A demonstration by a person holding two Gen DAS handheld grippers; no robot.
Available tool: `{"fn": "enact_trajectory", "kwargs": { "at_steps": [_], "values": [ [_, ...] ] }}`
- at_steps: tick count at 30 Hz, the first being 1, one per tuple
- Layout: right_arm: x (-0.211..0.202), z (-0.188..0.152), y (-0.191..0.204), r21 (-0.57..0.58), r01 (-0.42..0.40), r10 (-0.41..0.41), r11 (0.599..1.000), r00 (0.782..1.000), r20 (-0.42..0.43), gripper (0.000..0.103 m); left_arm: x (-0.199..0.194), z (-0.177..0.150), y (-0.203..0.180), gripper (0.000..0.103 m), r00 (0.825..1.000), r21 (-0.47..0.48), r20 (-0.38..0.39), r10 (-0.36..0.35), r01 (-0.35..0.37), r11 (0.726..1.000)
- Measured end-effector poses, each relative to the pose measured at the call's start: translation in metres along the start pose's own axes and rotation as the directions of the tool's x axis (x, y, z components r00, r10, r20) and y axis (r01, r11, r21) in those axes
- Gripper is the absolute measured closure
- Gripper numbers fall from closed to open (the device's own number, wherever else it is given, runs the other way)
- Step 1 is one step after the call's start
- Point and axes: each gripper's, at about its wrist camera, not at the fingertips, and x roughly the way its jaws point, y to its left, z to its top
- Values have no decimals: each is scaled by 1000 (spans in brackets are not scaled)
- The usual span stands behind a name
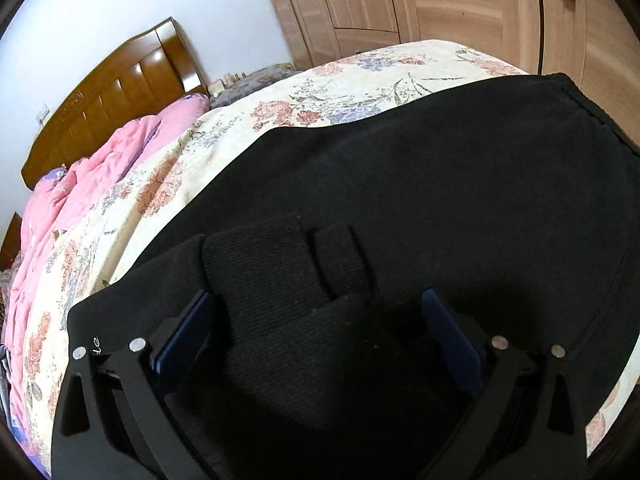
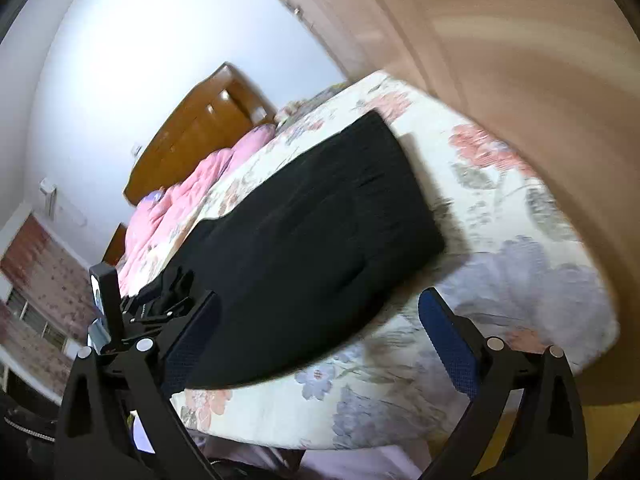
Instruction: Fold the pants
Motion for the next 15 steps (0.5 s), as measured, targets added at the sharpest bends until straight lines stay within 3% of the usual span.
{"fn": "enact_trajectory", "kwargs": {
  "at_steps": [8,11,15],
  "values": [
    [49,10,-5,43,50,-44,998,990,-136,7,-2,-3,2,1,1000,-1,5,-7,7,1000],
    [58,18,-4,69,47,-38,997,990,-133,6,-1,-4,3,1,1000,-1,9,-3,3,1000],
    [61,25,-20,228,-24,48,973,993,-104,4,2,-3,6,1,1000,-3,14,-8,8,1000]
  ]
}}
